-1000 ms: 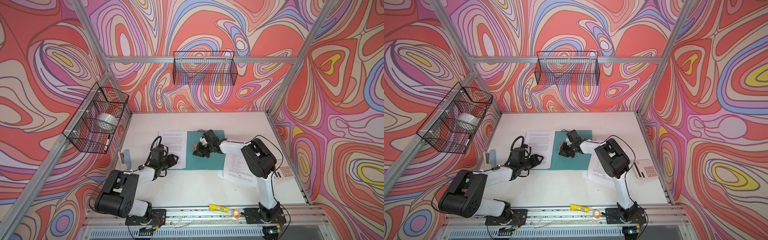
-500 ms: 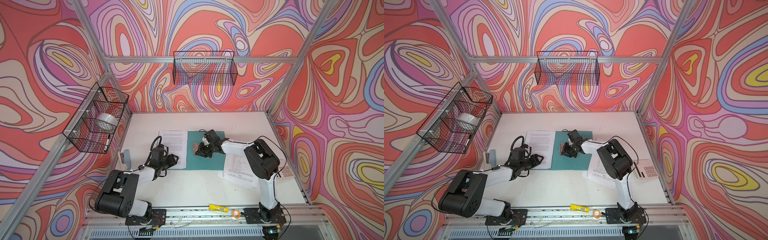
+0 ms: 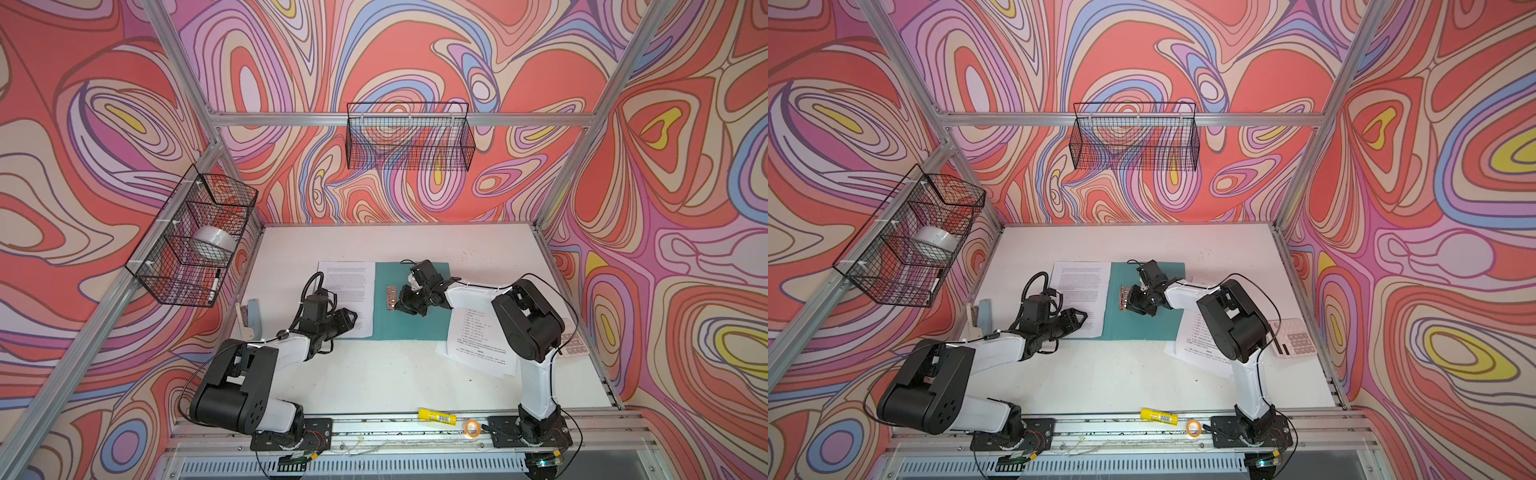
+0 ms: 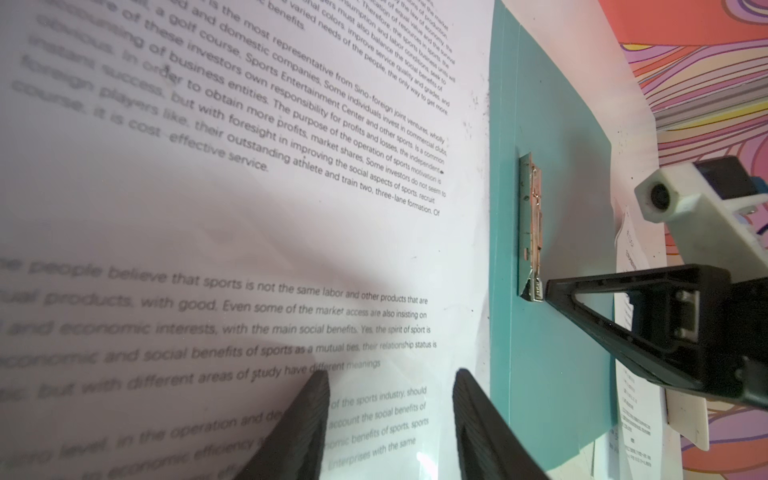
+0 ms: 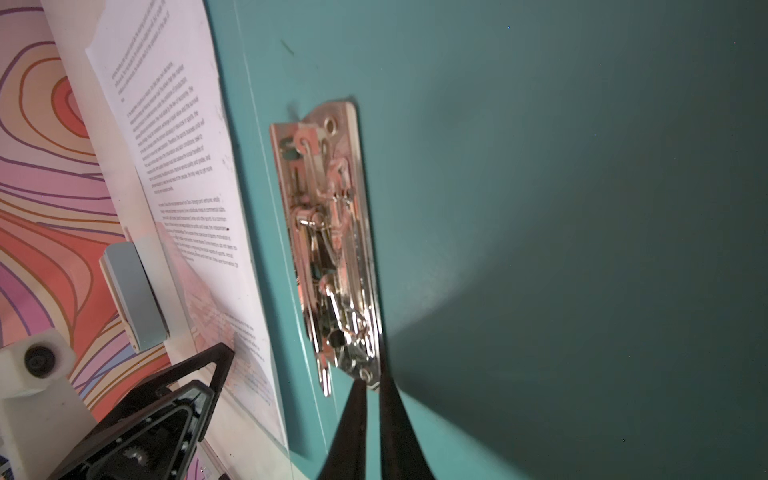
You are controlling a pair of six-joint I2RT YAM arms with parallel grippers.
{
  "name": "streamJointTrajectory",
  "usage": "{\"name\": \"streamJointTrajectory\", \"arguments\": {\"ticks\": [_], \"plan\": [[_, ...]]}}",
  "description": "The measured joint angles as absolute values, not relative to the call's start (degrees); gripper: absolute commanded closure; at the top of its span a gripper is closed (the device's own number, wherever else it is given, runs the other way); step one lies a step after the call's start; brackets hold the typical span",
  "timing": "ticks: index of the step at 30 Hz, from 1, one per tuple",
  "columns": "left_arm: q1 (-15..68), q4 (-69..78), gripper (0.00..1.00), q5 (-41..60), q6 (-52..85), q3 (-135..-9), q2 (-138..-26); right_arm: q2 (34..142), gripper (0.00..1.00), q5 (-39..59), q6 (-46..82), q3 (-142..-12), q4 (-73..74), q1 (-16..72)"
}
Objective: Put the files into the folder
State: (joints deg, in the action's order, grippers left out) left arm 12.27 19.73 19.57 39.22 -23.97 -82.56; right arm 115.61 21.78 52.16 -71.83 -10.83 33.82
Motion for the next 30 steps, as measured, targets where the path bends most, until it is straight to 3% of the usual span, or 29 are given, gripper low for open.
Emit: {"name": "streamJointTrajectory", "arguments": {"ticks": [30], "plan": [[12.25,20.43,0.51,19.81,39.22,-24.01,-83.0,118.04,0.88,20.36,50.46,-75.85,-11.6,35.99]]}}
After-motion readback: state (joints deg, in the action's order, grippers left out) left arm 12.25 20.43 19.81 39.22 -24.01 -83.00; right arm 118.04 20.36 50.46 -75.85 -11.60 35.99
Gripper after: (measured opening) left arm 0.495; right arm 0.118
